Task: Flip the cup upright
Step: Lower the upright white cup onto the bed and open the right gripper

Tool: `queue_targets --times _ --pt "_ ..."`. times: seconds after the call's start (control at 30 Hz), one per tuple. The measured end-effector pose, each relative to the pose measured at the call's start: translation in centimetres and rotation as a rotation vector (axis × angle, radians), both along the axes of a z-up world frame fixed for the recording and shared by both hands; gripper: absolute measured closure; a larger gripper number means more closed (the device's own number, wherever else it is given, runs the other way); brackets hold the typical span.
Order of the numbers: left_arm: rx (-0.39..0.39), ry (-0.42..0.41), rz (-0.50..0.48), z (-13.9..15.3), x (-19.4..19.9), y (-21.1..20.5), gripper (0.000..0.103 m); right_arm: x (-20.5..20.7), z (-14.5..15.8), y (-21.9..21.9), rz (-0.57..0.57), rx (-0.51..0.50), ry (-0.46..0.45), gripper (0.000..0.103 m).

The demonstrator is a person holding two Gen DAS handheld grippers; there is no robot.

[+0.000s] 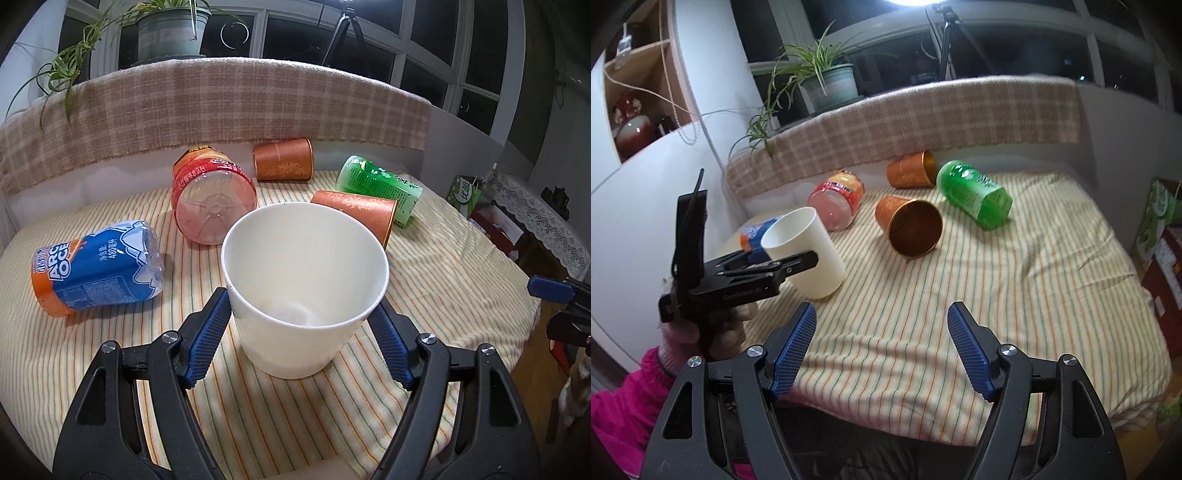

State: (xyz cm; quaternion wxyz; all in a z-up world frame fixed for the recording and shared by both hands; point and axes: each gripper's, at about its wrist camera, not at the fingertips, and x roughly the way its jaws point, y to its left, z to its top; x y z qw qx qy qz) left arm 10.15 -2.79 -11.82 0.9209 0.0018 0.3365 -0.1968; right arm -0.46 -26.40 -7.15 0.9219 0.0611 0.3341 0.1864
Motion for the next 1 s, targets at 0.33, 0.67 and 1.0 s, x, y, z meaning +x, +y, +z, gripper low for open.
queue_targets --times 0.33,0.67,1.0 --pt "0.001 0.0 0.001 0.1 -0.5 1.0 0.026 0.0 0.2 0.4 -0.023 -0.018 -0.014 0.03" --pt "0.019 0.006 -0.012 0.0 -1.2 0.9 0.021 -0.2 0.2 0.6 -0.021 -0.024 -0.022 0.03" --pt "0.028 -0.006 0.013 0.8 -2.7 2.6 0.017 -0.3 0.5 0.6 -0.032 -0.019 -0.039 0.03"
